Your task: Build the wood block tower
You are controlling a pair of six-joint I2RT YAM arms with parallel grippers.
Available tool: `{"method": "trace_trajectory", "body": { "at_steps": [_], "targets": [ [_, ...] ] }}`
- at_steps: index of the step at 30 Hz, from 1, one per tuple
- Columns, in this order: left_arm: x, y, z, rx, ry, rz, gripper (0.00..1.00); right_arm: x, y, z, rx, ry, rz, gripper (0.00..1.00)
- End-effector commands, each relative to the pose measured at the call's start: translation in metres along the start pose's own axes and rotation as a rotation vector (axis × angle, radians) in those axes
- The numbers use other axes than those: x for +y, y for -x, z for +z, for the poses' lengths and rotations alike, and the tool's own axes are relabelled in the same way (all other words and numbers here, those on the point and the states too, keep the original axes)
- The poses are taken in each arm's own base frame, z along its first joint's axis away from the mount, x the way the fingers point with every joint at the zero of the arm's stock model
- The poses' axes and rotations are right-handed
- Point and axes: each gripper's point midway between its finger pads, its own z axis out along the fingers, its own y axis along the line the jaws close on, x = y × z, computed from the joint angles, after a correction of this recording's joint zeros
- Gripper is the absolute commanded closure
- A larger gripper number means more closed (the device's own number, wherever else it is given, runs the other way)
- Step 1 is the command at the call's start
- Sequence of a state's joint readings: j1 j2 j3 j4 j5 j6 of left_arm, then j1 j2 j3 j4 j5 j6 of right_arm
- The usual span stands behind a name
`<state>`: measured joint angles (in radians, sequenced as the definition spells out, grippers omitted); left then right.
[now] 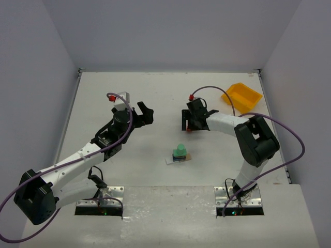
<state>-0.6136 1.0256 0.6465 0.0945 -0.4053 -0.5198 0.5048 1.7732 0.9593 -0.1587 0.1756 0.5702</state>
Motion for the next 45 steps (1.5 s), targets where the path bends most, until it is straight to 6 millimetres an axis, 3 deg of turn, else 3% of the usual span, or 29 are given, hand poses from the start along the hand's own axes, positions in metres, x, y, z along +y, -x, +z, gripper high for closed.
{"method": "trace_trajectory", "body": {
  "at_steps": [1,9,12,21,24,28,31,34,39,42,45],
  "targets": [
    [-0.007,0.011,-0.001,-0.04,-0.031,-0.01,0.0,-0.003,0.022,0.002,-0.071,-0.054,0.022,0.31],
    [-0.007,0.01,0.0,-0.038,-0.031,-0.009,0.0,-0.002,0.017,0.003,-0.054,-0.048,0.023,0.43],
    [-0.009,0.01,0.001,-0.032,-0.04,0.002,0.0,0.0,0.017,0.003,-0.054,-0.039,0.019,0.57],
    [-0.009,0.007,0.002,-0.021,-0.044,0.009,0.0,0.002,0.021,0.0,-0.066,-0.03,0.017,0.71],
    [-0.009,0.006,0.003,-0.021,-0.043,0.011,0.0,-0.001,0.025,-0.004,-0.078,-0.042,-0.009,0.76],
    [-0.008,0.007,0.002,-0.018,-0.039,0.021,0.0,-0.007,0.049,-0.021,-0.08,-0.081,-0.178,0.79],
    [-0.008,0.008,0.0,-0.021,-0.041,0.027,0.0,-0.023,0.06,-0.036,0.051,-0.115,-0.299,0.83],
    [-0.008,0.011,-0.003,-0.027,-0.046,0.036,0.0,-0.045,0.049,-0.053,0.221,-0.124,-0.348,0.85],
    [-0.005,0.012,-0.006,-0.042,-0.044,0.045,0.0,-0.07,0.034,-0.079,0.336,-0.151,-0.446,0.84],
    [-0.003,0.012,-0.006,-0.044,-0.04,0.051,0.0,-0.084,0.012,-0.095,0.44,-0.171,-0.491,0.92],
    [-0.002,0.011,-0.005,-0.041,-0.033,0.056,0.0,-0.098,-0.015,-0.106,0.572,-0.186,-0.53,0.92]
  ]
}}
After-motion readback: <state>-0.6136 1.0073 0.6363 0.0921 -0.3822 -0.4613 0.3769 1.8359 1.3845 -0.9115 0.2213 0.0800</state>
